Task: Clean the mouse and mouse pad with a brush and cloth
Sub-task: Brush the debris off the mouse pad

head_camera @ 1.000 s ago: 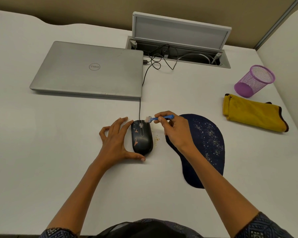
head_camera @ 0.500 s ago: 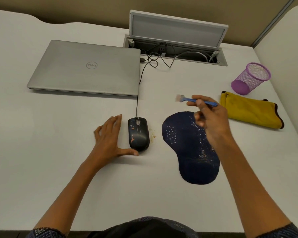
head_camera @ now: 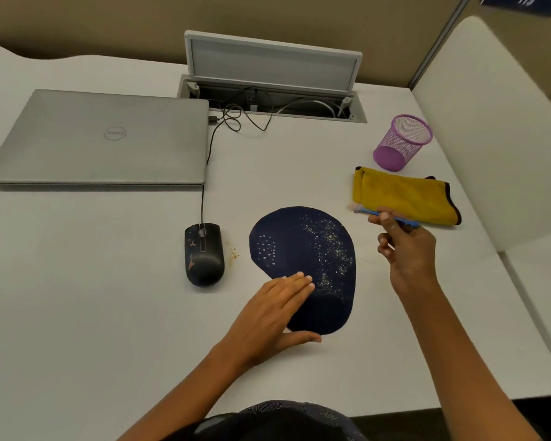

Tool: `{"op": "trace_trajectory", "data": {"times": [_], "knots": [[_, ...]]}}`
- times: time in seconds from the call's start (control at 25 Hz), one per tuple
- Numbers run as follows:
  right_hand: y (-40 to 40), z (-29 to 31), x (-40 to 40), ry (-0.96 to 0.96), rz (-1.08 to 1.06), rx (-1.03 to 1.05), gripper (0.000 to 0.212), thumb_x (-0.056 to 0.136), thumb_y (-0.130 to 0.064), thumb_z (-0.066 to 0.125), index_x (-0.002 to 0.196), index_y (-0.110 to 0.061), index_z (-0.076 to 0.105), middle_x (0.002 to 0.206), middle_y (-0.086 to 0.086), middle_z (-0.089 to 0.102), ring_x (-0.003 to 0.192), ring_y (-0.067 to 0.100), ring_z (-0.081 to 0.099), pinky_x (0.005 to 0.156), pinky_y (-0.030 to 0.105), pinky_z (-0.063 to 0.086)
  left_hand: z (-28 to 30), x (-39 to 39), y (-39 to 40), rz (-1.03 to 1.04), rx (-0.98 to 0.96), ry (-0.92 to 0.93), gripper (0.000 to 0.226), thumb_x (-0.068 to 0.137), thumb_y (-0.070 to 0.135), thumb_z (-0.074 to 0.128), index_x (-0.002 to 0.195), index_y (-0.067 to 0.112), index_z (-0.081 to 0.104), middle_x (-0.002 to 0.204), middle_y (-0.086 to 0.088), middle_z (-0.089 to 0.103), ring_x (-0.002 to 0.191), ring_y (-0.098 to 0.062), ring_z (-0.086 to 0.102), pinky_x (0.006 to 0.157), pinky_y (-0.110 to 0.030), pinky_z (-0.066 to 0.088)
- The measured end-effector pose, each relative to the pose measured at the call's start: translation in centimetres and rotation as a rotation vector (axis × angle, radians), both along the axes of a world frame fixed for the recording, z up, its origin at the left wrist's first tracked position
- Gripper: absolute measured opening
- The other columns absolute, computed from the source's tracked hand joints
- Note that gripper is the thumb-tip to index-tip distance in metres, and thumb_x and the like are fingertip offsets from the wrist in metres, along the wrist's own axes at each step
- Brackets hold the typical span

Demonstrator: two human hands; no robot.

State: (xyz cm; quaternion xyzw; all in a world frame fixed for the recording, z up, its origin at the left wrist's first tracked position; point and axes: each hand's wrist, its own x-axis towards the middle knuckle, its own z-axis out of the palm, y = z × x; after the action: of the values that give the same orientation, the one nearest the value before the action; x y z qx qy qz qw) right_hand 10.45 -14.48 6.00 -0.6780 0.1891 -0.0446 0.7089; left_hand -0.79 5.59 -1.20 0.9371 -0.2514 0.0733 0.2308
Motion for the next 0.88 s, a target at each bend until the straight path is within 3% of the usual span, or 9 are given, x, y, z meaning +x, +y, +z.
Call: {"op": "trace_trajectory", "data": {"times": [0.24,0.4,0.6,0.76,0.88], "knots": [[1.3,-1.7,2.1,-0.065,-0.004,-0.18,0.012,0.087,-0.021,0.063,0.084,-0.011,0.069,0.072,0.001,0.07,0.038,0.003,0.041,0.04,0.013,0.036,-1.3,0.4,-0.3,0.042,0.063,0.02,0.078,0.077,0.069,0.045,0.128,0.011,0.053,0.13,-0.004,0.056,0.118,-0.019,0.054,0.101,-0.033,0.036],[3.4,-2.4,3.8,-0.082,0.17,-0.28,0.015,0.087,-0.022,0.063,0.084,-0.011,0.071,0.067,0.002,0.07,0.039,0.007,0.047,0.046,0.016,0.043,-1.6,0.5,-0.2,0.059,0.08,-0.01,0.076,0.077,0.071,0.045,0.125,0.012,0.056,0.127,-0.002,0.058,0.115,-0.016,0.056,0.099,-0.03,0.039],[4.5,-4.0,3.8,-0.01,0.367,-0.387,0.017,0.083,-0.031,0.068,0.078,-0.016,0.074,0.06,-0.004,0.066,0.043,-0.003,0.051,0.053,0.015,0.041,-1.6,0.5,-0.2,0.073,0.077,0.005,0.079,0.077,0.073,0.039,0.127,0.013,0.054,0.128,-0.001,0.058,0.115,-0.015,0.056,0.099,-0.028,0.037],[3.7,-4.5,4.0,-0.037,0.314,-0.446,0.02,0.085,-0.029,0.067,0.094,-0.013,0.074,0.068,0.0,0.068,0.06,-0.001,0.059,0.066,0.02,0.049,-1.7,0.5,-0.2,0.068,0.066,0.017,0.079,0.078,0.073,0.04,0.128,0.013,0.053,0.129,-0.001,0.057,0.117,-0.016,0.054,0.1,-0.03,0.037],[2.3,-4.2,4.9,-0.082,0.191,-0.496,0.02,0.085,-0.029,0.066,0.092,-0.012,0.073,0.074,0.004,0.07,0.063,0.002,0.058,0.07,0.022,0.049,-1.7,0.5,-0.3,0.074,0.047,0.038,0.078,0.079,0.071,0.041,0.129,0.013,0.052,0.13,-0.002,0.056,0.118,-0.017,0.054,0.1,-0.032,0.038]]}}
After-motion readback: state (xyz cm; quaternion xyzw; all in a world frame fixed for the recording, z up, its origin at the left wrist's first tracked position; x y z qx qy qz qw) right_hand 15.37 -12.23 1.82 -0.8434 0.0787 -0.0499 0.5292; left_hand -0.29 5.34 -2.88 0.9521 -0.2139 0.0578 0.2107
